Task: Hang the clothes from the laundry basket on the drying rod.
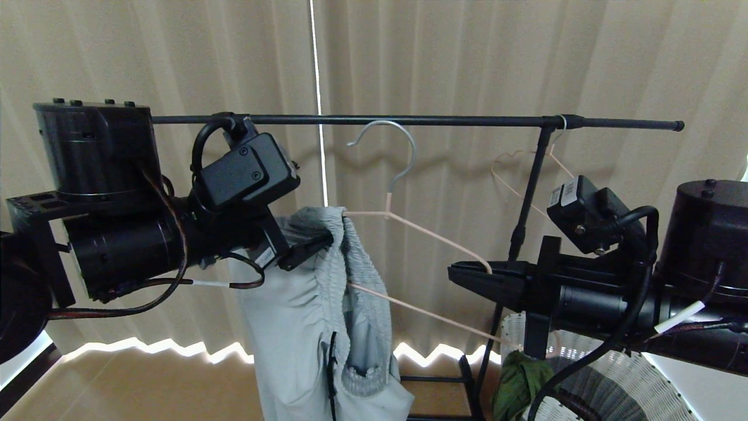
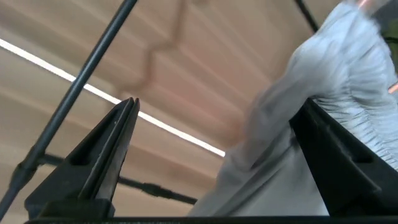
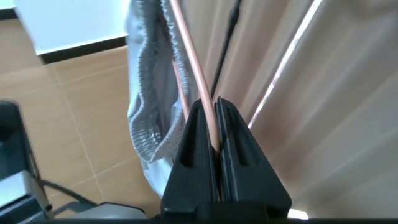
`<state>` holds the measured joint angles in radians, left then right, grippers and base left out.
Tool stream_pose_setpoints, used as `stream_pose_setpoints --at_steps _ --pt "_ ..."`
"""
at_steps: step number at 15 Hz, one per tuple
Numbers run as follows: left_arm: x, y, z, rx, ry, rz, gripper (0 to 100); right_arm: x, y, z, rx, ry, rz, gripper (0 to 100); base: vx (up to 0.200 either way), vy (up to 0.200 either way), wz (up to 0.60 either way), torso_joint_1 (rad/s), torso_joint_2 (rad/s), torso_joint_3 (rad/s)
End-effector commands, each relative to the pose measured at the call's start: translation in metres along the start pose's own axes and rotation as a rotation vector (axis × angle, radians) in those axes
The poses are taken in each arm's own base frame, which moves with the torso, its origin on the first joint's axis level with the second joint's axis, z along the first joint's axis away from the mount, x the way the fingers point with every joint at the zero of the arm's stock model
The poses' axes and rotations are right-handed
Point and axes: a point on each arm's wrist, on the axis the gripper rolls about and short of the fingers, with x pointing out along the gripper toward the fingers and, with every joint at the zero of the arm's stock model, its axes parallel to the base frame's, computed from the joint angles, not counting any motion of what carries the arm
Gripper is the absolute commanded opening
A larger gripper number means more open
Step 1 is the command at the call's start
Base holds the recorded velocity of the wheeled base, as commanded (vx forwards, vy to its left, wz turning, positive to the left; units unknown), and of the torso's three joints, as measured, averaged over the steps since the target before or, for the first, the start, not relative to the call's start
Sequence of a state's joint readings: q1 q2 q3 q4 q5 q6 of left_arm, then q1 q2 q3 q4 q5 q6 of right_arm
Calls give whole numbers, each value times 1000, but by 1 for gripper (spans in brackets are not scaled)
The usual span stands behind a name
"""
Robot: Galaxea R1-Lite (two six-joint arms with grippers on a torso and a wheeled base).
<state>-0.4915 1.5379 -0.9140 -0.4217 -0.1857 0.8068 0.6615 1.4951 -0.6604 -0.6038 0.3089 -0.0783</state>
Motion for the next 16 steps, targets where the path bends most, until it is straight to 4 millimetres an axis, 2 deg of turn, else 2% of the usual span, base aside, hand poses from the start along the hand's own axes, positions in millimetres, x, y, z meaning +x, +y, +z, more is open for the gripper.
stream_pose_setpoints --at_steps 1,2,3,14,15,16 --pt "1 -1 0 -1 -5 -9 100 0 0 1 -3 -4 6 0 0 0 0 0 0 0" --pt "1 -2 0 0 -5 -12 100 0 0 1 -3 -4 6 0 0 0 0 0 0 0" --pt "1 -4 -2 -3 1 -18 0 0 0 1 -3 -6 9 0 0 0 0 0 0 0" --pt "-2 -8 -9 -50 28 -27 0 -5 1 0 -3 -9 5 0 0 0 0 0 0 0" --pt "-2 -9 -10 -66 31 -27 0 -5 1 0 -3 -7 5 100 0 0 0 0 0 0" --pt "-2 -9 -10 -70 32 -26 0 -5 1 0 -3 -7 5 100 0 0 0 0 0 0"
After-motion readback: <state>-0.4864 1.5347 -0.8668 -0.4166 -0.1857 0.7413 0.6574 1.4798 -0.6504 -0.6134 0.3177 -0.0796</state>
